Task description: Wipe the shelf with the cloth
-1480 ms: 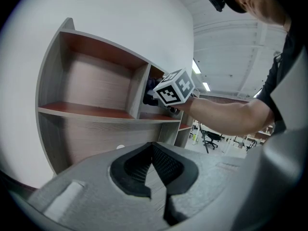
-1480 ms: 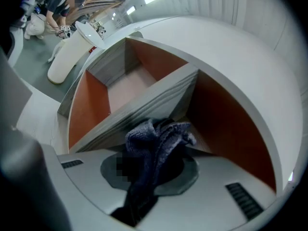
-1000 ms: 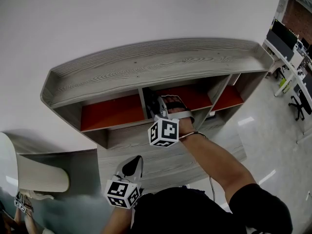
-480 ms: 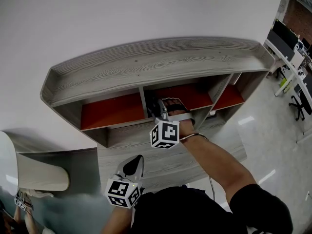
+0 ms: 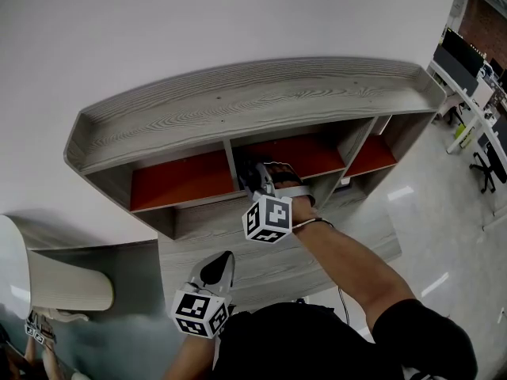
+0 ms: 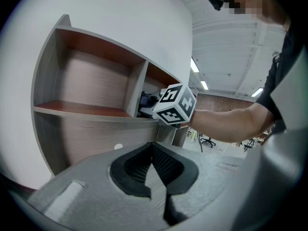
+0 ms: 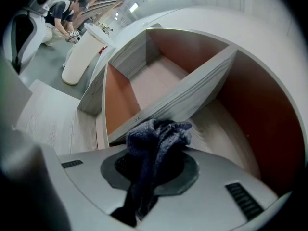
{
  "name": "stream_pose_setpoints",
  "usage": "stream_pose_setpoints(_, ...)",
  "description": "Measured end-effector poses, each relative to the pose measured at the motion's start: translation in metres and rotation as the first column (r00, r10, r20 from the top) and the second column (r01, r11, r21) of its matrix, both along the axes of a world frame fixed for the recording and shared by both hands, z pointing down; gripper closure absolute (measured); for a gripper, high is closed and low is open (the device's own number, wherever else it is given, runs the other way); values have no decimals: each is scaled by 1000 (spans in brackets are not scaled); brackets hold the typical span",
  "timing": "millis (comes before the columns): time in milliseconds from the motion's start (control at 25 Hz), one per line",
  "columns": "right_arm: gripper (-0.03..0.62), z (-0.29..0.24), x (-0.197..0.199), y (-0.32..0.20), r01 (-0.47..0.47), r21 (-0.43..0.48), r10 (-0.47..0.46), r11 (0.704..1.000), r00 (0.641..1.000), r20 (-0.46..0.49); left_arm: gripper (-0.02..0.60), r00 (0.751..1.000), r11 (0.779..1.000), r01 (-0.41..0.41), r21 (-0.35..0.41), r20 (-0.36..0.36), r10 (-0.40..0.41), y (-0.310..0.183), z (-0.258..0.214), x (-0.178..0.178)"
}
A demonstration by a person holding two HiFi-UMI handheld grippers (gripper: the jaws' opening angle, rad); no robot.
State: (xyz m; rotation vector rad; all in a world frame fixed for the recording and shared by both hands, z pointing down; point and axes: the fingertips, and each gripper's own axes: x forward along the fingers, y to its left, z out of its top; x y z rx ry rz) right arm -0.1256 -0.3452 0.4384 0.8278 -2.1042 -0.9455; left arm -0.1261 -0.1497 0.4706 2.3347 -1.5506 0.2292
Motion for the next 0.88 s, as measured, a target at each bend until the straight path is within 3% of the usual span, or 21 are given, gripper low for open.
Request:
stream_pose_setpoints(240, 516, -2, 0, 1, 3, -150, 22, 989, 986, 168, 572, 1000, 1000, 2, -3, -2, -2, 0, 2, 0)
stream_pose_setpoints(480, 516, -15, 13, -8, 15, -333, 138, 943, 892, 431, 572, 1000, 1000, -1, -6, -4, 1, 0, 4, 2)
stream_pose_setpoints(560, 516, -17, 18, -12, 9, -347, 161, 938, 875, 456, 572, 1000, 1000, -2, -6, -4, 2, 0, 5, 2)
stream_pose_setpoints(880, 516, -16, 44, -27, -51, -342, 211, 938, 867, 451, 572, 1000, 1000, -4, -5, -7, 4, -2, 6, 5)
